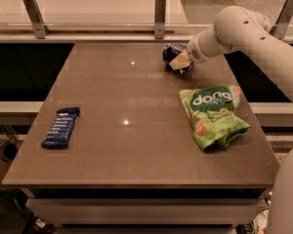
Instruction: Move blue chip bag near rxbar blueberry
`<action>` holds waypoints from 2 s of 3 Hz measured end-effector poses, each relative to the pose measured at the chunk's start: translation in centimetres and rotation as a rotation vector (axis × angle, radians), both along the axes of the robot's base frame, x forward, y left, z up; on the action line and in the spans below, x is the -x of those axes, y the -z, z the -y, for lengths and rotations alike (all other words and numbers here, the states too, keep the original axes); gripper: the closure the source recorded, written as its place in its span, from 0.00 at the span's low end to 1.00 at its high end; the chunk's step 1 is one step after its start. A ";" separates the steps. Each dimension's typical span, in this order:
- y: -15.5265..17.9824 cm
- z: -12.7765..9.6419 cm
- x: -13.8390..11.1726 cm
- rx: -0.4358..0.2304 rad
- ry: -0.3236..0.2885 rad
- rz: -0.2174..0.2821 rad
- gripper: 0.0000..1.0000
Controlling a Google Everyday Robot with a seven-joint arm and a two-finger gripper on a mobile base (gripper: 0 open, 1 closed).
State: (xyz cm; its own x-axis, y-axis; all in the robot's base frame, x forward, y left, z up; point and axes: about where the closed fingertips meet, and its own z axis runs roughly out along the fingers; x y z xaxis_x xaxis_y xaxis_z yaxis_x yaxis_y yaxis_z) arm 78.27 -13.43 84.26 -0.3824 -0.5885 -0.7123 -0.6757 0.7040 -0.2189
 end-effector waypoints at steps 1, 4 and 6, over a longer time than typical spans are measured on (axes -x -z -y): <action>-2.1 0.4 2.1 -0.015 -0.006 0.005 1.00; -7.8 -4.2 8.5 -0.097 -0.184 -0.001 1.00; -8.4 -11.1 15.1 -0.068 -0.379 -0.057 1.00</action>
Offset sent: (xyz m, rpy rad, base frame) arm -0.0722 -0.0173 0.0791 0.0922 -0.0299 0.0331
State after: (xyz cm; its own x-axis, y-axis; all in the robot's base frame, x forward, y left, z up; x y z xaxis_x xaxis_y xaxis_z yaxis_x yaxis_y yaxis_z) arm 63.15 -2.33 92.62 -0.1876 -0.6481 -0.7381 -0.9003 0.4139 -0.1347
